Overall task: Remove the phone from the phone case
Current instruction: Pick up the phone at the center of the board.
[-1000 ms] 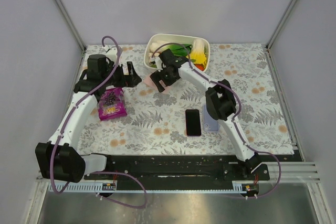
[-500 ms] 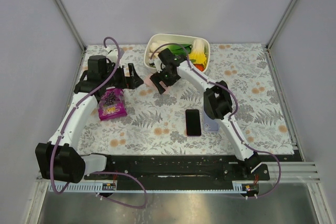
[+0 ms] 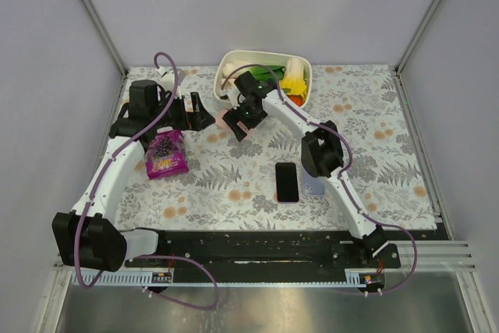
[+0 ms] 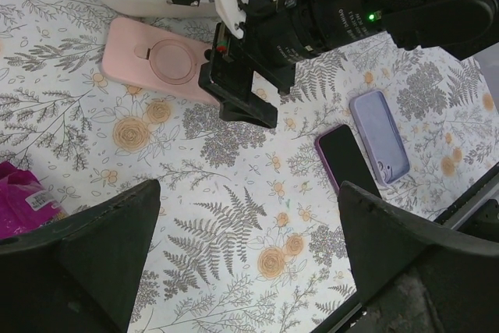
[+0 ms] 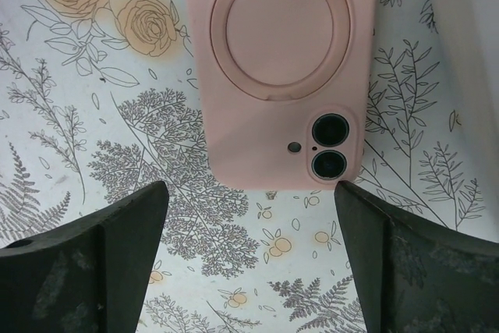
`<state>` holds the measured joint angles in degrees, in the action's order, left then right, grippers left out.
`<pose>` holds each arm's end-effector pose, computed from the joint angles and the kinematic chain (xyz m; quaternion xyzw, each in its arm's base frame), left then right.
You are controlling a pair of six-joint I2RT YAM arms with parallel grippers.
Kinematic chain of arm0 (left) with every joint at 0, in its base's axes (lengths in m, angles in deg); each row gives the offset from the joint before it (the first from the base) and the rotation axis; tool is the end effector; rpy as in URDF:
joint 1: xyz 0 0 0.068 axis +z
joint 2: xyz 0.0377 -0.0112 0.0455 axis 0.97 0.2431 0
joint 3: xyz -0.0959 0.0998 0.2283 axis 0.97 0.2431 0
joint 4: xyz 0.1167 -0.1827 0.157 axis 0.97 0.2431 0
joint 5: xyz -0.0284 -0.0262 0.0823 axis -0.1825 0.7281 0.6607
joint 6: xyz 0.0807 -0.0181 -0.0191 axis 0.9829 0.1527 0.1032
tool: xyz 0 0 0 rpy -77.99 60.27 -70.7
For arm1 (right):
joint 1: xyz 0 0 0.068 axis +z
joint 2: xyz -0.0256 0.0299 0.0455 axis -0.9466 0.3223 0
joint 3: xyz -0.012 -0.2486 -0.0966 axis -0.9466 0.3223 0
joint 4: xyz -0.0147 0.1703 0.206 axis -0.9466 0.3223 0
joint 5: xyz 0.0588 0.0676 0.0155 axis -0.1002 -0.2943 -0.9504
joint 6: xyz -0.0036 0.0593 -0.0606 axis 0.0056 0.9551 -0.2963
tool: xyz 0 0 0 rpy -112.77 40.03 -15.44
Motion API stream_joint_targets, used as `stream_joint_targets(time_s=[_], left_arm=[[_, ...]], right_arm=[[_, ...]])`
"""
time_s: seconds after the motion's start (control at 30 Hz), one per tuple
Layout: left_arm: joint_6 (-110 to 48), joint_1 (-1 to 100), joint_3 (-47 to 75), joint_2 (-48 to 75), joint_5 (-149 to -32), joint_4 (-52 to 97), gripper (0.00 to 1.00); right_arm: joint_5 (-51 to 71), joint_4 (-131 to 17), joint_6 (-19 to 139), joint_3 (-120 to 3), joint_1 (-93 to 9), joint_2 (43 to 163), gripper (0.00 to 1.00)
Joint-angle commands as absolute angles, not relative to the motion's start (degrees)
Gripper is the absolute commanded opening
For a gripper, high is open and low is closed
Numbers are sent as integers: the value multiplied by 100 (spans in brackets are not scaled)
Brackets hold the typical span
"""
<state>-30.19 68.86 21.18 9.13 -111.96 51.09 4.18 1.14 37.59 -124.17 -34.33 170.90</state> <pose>0.3041 -0.0752 0.3147 0.0943 0.8519 -0.2960 0.4216 0.4359 0.3486 0.1401 -0.4522 0.8601 0.1504 0.1821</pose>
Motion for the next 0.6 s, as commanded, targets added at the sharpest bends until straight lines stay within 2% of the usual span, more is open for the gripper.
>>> stream_joint_targets(time_s=[0.0, 0.2, 0.57], left_arm=[[-3035, 6890, 1896, 956, -11444, 4843, 99], [-2991, 6899, 1931, 877, -11462, 4904, 99], [-2956, 6899, 1861, 894, -11532, 4948, 99]], right_arm=[[1073, 17, 3618, -12641, -3261, 17132, 97], [1682, -28, 3215, -12676, -3261, 17115, 100], [901, 579, 2257, -12852, -3165, 17255, 100]])
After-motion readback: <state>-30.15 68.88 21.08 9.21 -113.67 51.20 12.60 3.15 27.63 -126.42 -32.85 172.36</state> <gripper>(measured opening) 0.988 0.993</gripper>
